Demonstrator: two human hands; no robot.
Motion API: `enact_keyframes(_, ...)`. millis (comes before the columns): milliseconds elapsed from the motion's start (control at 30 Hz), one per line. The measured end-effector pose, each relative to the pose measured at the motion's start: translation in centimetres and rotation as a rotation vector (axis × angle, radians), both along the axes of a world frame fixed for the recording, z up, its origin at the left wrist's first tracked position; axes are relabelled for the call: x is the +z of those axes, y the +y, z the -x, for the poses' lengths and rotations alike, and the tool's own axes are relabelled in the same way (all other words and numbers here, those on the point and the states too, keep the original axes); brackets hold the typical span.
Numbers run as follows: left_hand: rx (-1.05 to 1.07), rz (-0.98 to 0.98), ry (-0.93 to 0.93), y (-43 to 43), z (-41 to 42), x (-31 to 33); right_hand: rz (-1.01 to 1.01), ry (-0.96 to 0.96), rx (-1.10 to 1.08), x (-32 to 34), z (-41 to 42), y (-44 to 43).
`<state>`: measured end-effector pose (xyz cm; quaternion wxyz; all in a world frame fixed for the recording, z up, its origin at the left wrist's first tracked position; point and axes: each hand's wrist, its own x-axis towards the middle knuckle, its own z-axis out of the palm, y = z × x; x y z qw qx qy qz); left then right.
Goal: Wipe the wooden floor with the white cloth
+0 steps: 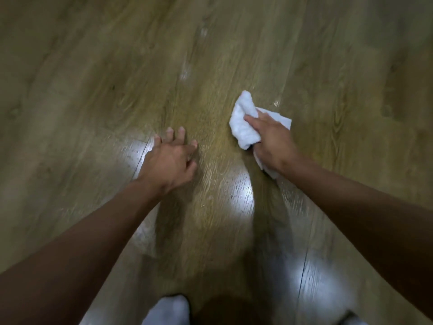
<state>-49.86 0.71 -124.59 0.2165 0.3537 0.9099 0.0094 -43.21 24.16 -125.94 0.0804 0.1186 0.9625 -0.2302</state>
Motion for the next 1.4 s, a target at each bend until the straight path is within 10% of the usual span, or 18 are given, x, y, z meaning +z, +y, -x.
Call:
enact_keyframes(567, 0.127, 0.008, 0.085, -8.3, 2.1, -1.3, -0.023, 0.099, -0.119, -1.9, 4.6, -4.7)
enact_keyframes(800, 0.207, -0.023, 0.108, -7.6, 1.5, -2.2, 0.064, 0.088, 0.406, -1.7, 0.6, -7.3)
enact_keyframes(1133, 0.173, 0.037, 0.087, -7.7, 1.5, -1.7, -0.065, 0.021, 0.143, -1.0, 8.8, -6.8)
enact_keyframes(1400, 0.352, -0.029, 0.089, -10.0, 2.7, -1.3, -0.037, 0.104, 0.378, -1.7, 2.3, -9.0)
